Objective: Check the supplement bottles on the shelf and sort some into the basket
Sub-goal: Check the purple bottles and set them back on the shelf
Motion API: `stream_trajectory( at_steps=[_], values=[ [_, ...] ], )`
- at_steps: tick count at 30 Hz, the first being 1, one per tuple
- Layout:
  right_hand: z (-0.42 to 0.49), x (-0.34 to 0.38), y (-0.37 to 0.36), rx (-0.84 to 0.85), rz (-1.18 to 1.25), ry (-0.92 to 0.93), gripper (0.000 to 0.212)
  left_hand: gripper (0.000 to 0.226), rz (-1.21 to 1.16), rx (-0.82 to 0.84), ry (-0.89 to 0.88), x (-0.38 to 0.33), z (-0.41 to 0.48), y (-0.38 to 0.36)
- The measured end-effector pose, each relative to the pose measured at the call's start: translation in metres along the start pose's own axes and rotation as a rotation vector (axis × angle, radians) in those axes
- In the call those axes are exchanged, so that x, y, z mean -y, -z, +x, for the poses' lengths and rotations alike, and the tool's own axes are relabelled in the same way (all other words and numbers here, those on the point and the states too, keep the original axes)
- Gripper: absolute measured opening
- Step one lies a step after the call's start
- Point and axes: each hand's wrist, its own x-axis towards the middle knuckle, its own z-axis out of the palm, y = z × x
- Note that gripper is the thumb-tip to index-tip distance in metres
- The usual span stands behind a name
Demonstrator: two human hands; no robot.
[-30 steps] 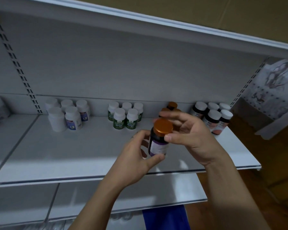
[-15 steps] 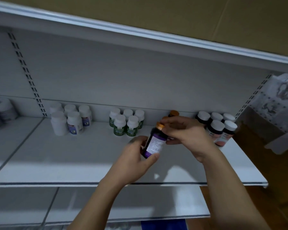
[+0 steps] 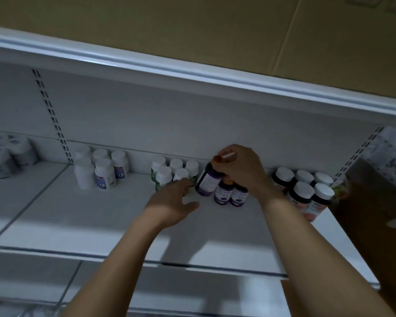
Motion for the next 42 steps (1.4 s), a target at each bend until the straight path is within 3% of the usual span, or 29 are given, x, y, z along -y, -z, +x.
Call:
stream_trajectory(
  at_steps=[4, 16, 25, 29, 33, 39, 42],
  values=[
    [0.043, -0.009, -0.008, -0.057, -0.057, 0.028, 0.014, 0.061, 0.053, 0.012, 0.047, -0.008, 0.002, 0.010],
    [0.069, -0.059, -0.027, -0.156, -0.612, 0.016, 0.012, 0.057, 0.143, 0.034, 0.124, -0.012, -0.005, 0.005],
    [0.078, -0.070, -0.029, -0.088, -0.870, -0.100, 0.020, 0.056, 0.193, 0.003, 0.045, -0.040, 0.008, 0.006],
    [0.072, -0.064, -0.027, -0.061, -0.851, -0.077, 0.033, 0.056, 0.160, 0.017, 0.046, -0.044, 0.010, 0.004],
    [0.039, -0.066, -0.018, -0.169, -0.705, -0.017, 0.036, 0.054, 0.140, 0.019, 0.012, -0.047, 0.014, 0.000],
    [-0.030, -0.087, 0.005, -0.319, -0.400, 0.060, 0.015, 0.044, 0.103, 0.064, -0.100, -0.062, 0.018, -0.016],
    [-0.057, -0.094, 0.021, -0.275, -0.264, -0.073, 0.023, 0.040, 0.121, 0.073, -0.166, -0.069, 0.020, -0.027]
  ],
)
